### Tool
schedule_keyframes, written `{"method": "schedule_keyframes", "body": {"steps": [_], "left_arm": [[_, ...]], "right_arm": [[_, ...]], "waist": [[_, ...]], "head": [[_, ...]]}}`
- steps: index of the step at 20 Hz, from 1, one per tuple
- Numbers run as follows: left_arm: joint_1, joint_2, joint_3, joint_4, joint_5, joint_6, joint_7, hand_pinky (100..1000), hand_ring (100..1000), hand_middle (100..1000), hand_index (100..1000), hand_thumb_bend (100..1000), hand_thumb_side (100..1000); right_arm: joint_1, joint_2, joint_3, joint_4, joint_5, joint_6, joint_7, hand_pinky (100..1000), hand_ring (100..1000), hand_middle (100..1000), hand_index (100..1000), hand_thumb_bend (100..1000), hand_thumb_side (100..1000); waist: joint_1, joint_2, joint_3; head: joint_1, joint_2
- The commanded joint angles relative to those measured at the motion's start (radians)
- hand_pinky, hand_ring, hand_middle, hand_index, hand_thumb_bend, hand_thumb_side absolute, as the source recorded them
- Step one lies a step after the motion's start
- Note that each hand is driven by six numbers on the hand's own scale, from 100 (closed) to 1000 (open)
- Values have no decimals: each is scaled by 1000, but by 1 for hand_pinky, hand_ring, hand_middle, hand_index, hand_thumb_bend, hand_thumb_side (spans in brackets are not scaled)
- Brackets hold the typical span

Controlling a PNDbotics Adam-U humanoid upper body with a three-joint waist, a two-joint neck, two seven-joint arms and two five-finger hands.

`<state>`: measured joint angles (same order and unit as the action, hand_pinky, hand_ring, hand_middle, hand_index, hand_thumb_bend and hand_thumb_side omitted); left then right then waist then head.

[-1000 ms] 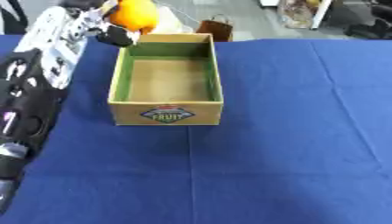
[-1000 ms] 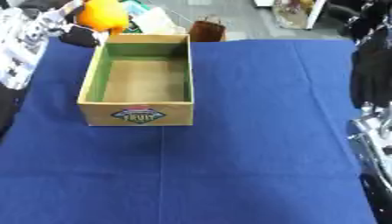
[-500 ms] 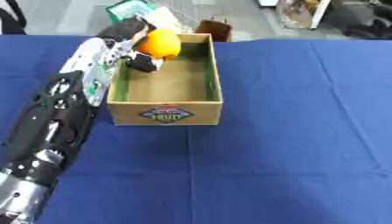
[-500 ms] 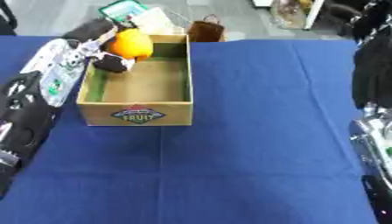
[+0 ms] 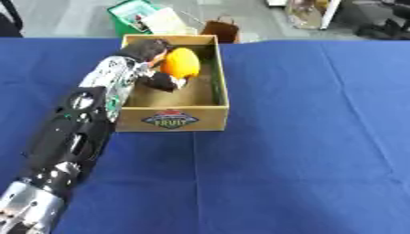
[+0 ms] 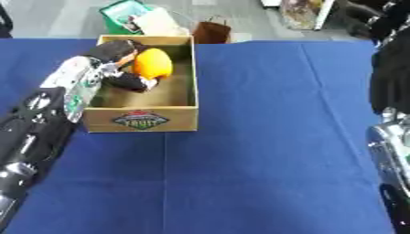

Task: Pick up objects on the table and place them in the box.

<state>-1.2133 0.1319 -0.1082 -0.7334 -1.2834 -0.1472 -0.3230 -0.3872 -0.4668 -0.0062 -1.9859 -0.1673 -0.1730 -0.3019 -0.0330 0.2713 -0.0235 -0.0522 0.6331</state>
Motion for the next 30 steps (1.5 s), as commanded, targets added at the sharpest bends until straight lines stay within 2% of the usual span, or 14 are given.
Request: {"method": "schedule_keyframes", "body": {"steps": [1,4,5,7,8,10,11,15,17,21,24,27,30], "left_arm": [[-20,14,11,-11,-52,-13,-14,684,810,871,969,676,781],[-16,15,20,-8,-84,-15,-13,692,819,888,990,744,764],[-14,13,28,-5,-78,-18,-15,695,821,892,991,773,750],[-9,12,51,-7,-26,-19,-9,694,817,875,983,769,756],[-9,14,57,-16,3,-16,0,692,814,866,974,753,767],[-4,18,74,-65,104,-10,37,689,807,826,921,596,787],[-1,23,80,-105,174,-5,66,675,787,786,878,440,774],[24,63,82,-350,445,70,245,628,719,699,819,314,682],[38,100,74,-475,528,116,327,601,686,670,803,272,659],[80,165,68,-689,654,187,447,579,646,635,776,249,682],[132,195,92,-827,738,258,538,576,632,629,774,193,719],[194,196,126,-967,813,337,641,565,621,623,773,121,710],[270,220,138,-1100,875,369,740,560,613,622,773,117,718]], "right_arm": [[-11,-13,-8,-14,-5,-1,1,783,767,735,843,100,1000],[-8,-14,-10,-14,-4,-1,-1,783,767,735,844,100,1000],[-8,-13,-11,-14,-4,-1,-2,783,767,735,843,100,1000],[-7,-12,-11,-14,-4,-1,-2,783,768,735,844,100,1000],[-6,-12,-11,-14,-3,0,-2,783,768,735,843,100,1000],[-4,-12,-13,-14,-2,0,-4,783,768,735,844,100,1000],[-3,-12,-13,-14,-2,0,-4,783,768,735,844,100,1000],[2,-15,-17,-14,2,-1,-8,783,768,735,844,100,1000],[5,-19,-22,-14,5,-3,-13,783,768,735,844,100,1000],[5,-22,-27,-14,9,-6,-19,782,767,735,843,100,1000],[5,-25,-32,-14,11,-10,-26,782,767,735,843,100,1000],[1,-25,-35,-14,10,-15,-31,781,767,736,843,100,1000],[-1,-29,-39,-14,11,-23,-37,780,767,736,843,100,1000]], "waist": [[0,-17,-4],[1,-17,-7],[1,-17,-7],[2,-18,-8],[2,-18,-8],[2,-18,-7],[2,-17,-6],[1,-14,0],[1,-12,8],[-1,-10,24],[-5,-9,41],[-11,-8,54],[-14,-5,66]], "head": [[4,1],[5,0],[4,0],[3,0],[2,0],[1,1],[-1,2],[-9,10],[-14,13],[-25,16],[-35,17],[-40,19],[-45,21]]}}
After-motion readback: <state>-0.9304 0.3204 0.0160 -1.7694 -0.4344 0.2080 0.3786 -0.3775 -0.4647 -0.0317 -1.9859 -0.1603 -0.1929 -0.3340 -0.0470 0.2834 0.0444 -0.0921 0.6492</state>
